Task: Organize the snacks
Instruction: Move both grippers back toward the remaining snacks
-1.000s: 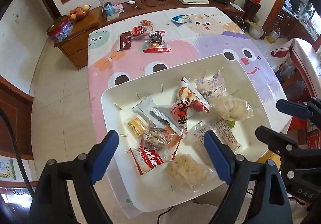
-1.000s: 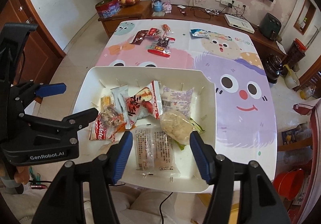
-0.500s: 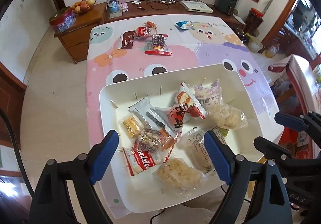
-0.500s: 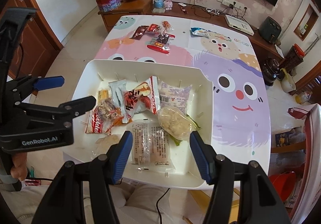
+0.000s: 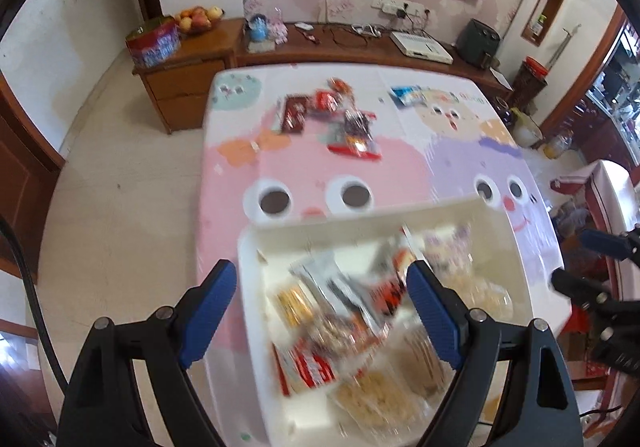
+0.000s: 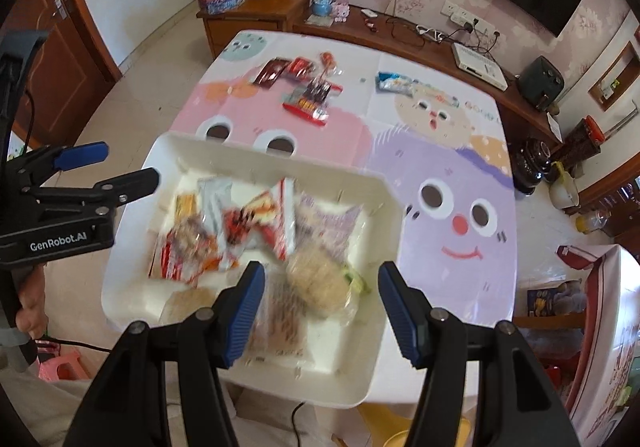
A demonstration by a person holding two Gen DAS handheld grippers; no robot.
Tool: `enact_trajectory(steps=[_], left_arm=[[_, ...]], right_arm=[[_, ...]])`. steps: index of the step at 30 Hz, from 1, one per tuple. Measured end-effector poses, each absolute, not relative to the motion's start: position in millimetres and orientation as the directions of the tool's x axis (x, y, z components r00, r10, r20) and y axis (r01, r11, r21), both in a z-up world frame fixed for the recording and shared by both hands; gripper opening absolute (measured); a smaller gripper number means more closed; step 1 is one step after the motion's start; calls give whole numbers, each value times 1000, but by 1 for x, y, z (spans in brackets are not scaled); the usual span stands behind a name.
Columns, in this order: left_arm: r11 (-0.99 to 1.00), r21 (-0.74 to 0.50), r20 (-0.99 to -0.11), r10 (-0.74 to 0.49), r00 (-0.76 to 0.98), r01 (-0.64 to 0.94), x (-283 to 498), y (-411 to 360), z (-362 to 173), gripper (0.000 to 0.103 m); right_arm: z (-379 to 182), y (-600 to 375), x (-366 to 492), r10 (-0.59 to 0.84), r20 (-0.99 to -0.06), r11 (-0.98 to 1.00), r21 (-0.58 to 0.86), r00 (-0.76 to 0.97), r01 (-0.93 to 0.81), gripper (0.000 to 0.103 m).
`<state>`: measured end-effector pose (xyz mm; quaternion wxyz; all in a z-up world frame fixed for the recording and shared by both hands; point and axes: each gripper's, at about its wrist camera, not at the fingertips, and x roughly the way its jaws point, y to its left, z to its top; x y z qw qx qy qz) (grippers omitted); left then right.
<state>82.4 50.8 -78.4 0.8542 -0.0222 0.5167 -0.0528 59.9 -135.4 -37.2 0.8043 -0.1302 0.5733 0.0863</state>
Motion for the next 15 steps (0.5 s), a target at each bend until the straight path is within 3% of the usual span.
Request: enact_trajectory(steps=[10,15], left_arm=[[997,-12,-892,-48,449,82,202,65,-50,86],[994,40,-904,-9,427,106,269,58,-54,86]], right_arm=[[18,-173,172,-4,-902,959,-125,431,-253,60],[18,-192,249,-21,-900,968,-127,435,-216,60]])
